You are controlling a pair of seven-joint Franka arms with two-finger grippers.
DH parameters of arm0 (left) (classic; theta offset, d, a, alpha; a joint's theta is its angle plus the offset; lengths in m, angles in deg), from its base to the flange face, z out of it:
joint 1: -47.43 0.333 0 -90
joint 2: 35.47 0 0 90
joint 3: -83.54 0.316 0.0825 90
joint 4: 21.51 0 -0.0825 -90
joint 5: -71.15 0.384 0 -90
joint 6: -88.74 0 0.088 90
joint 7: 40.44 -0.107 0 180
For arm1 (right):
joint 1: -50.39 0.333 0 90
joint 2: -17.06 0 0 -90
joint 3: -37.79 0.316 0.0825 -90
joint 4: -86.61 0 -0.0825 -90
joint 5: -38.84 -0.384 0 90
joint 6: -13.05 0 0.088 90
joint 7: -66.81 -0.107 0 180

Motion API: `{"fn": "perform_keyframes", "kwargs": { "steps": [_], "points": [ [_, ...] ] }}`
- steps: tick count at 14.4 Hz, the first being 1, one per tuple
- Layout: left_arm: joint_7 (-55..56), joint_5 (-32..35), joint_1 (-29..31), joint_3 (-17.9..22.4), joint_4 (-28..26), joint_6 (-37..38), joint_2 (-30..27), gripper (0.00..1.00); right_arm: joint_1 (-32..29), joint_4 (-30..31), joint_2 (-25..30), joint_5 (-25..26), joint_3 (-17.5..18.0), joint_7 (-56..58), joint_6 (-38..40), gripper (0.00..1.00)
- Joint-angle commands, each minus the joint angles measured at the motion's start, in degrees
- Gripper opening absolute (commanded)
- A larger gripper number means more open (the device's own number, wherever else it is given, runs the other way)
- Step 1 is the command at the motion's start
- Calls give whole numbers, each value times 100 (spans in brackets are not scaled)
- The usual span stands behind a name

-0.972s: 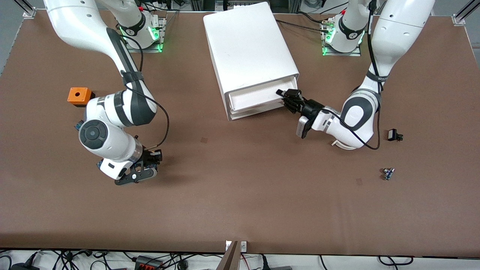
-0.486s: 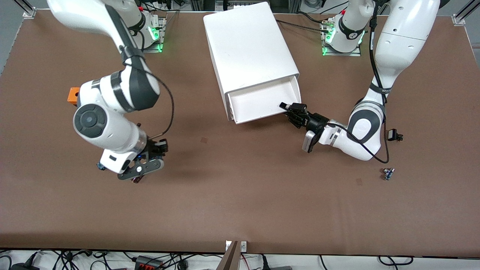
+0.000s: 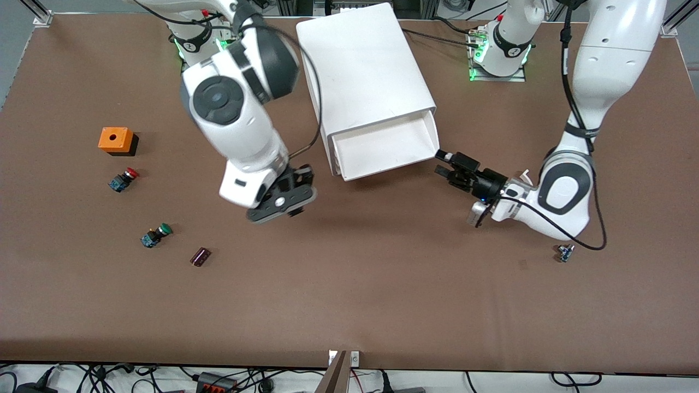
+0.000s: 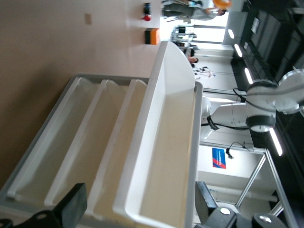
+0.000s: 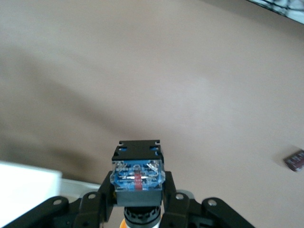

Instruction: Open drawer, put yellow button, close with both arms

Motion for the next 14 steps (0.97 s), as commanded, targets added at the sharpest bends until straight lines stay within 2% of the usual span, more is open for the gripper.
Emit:
{"fn": "perform_keyframes", "kwargs": {
  "steps": [1, 4, 6, 8, 9, 11, 12, 14],
  "points": [
    [1082, 670, 19, -7, 463, 202, -235, 100, 458, -303, -44, 15, -101, -124, 77, 0],
    [2251, 1960, 1, -33, 1167, 239, -236, 100, 826, -382, -70, 15, -66, -360, 59, 0],
    [2743, 2953, -139, -68, 1335, 143, -236, 100, 1082, -627, -307, 15, -74, -974, 51, 0],
    [3201, 4025, -236, -77, 1335, -365, -236, 100, 1214, -821, -562, 15, -92, -1327, 51, 0],
    [3299, 4370, -175, -77, 1309, -585, -227, 100, 1215, -901, -632, 6, -48, -1467, 51, 0],
    [3300, 4531, -253, -25, 1309, -710, -122, 100, 1223, -937, -764, -29, 22, -1670, 111, 0],
    [3291, 4897, -245, -33, 1309, -946, -34, 100, 1258, -937, -800, -38, 75, -1680, 147, 0],
    [3230, 5198, -184, -51, 1291, -1088, 54, 100, 1259, -937, -896, -47, 189, -1793, 156, 0]
  ]
}}
